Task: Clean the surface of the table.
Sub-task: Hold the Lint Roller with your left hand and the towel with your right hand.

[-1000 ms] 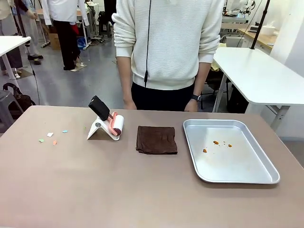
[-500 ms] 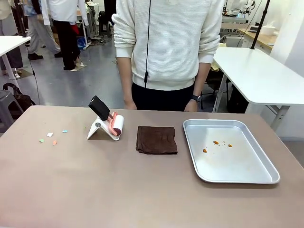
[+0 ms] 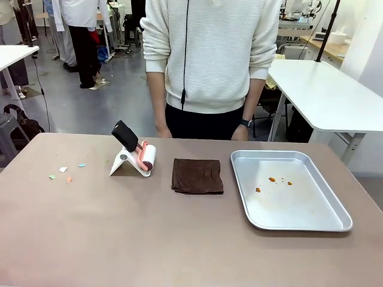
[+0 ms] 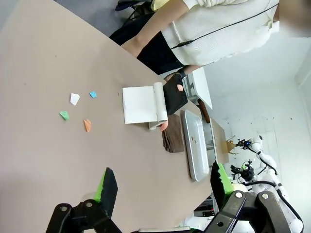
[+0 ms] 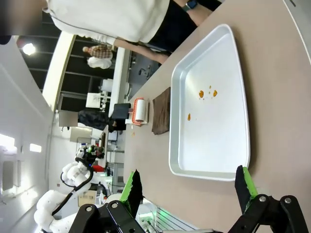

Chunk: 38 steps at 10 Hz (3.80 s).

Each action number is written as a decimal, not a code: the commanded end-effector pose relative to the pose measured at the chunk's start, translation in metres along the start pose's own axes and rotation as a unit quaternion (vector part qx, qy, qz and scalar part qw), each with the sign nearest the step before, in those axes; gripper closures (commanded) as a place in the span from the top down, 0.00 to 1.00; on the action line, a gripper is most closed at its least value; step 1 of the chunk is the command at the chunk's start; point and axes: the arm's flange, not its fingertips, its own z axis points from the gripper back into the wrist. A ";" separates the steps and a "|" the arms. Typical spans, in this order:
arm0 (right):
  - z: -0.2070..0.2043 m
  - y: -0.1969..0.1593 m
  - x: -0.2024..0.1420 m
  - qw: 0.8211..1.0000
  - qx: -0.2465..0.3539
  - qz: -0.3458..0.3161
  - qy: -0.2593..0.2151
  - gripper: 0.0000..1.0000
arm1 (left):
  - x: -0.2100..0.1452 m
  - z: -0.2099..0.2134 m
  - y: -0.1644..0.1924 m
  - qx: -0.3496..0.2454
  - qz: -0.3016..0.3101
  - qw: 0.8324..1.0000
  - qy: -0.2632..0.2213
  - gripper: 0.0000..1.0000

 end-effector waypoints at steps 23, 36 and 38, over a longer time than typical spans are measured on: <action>-0.429 0.229 -0.075 0.961 -0.219 0.053 0.158 1.00 | 0.049 -0.259 -0.194 0.193 -0.169 0.902 0.346 1.00; -0.558 0.239 -0.034 0.882 -0.383 0.129 0.243 1.00 | 0.101 -0.323 -0.125 0.166 -0.017 0.939 0.302 1.00; -0.578 0.229 -0.038 0.869 -0.414 0.132 0.236 1.00 | 0.099 -0.338 -0.124 0.178 -0.024 0.933 0.311 1.00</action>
